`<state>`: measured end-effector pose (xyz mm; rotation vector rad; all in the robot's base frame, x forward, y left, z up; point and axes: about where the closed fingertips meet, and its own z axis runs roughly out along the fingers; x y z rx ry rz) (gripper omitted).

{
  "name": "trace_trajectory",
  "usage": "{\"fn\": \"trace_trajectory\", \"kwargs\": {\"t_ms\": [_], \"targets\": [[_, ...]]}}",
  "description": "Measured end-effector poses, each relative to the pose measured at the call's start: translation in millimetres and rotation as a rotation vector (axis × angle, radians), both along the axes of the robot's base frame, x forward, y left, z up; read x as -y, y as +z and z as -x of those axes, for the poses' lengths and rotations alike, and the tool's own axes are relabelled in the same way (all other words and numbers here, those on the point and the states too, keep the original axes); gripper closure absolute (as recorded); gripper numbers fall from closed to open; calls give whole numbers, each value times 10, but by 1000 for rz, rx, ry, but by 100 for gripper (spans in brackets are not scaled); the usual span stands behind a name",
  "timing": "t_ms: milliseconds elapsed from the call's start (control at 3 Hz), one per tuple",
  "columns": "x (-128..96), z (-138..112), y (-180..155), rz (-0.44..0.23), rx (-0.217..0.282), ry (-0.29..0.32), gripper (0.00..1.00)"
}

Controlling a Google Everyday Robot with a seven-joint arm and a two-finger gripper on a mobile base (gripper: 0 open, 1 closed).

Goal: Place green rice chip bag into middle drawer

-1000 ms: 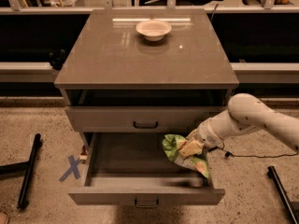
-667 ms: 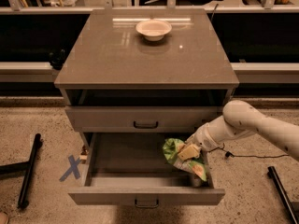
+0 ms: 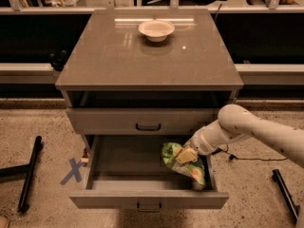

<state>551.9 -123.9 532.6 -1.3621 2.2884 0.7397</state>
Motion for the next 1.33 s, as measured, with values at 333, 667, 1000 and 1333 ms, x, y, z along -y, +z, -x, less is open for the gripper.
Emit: {"fn": "trace_trajectory", "kwargs": {"t_ms": [333, 667, 1000, 1333], "targets": [[-171, -105, -218, 25, -4, -23, 100], [-295, -207, -419, 4, -15, -52, 100], [-445, -283, -597, -37, -7, -84, 84], [-513, -311, -675, -48, 10, -120, 61]]}}
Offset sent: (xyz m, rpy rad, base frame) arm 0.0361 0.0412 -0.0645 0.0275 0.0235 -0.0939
